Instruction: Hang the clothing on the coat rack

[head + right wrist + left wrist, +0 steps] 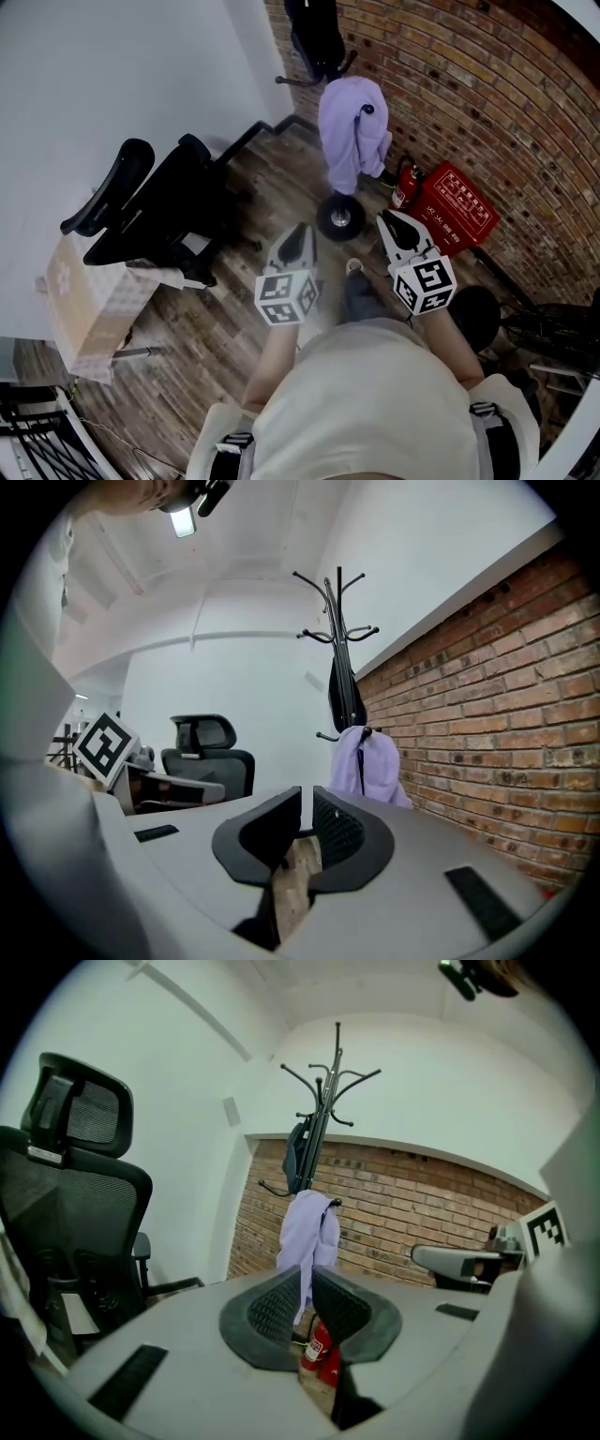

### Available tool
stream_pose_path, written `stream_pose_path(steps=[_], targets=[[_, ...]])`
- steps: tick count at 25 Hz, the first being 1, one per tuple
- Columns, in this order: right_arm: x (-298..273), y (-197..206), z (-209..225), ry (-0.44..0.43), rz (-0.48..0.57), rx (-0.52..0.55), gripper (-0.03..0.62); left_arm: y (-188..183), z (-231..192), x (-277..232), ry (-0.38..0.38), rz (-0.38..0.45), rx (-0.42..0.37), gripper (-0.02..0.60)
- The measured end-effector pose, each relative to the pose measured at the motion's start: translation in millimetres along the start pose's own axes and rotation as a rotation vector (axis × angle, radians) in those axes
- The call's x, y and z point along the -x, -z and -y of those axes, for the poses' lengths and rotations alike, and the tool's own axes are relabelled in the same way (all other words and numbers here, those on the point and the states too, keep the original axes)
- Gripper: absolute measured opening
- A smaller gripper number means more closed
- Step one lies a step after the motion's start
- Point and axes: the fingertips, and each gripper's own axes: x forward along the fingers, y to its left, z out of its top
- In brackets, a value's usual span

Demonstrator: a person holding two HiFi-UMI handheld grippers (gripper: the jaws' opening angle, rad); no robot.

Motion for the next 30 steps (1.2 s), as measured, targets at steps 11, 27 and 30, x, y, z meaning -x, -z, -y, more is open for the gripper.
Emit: stream_pose_path(steps=[11,27,30], targets=[[25.5,-12.0,-29.4,-0.038,0.046,0.019,0.016,7.5,8.5,37.6,0.004,0.012,0.024,0.028],[25.8,-13.4,-29.1,-0.015,0.052,0.041,0.0,1.3,7.9,38.1,0.016,0.018,0.032,0.025],[25.8,-12.7,-27.1,-0.014,0.05,0.039,0.0,2.1,8.2,36.0,0.018,0.014,0.037,0.025]])
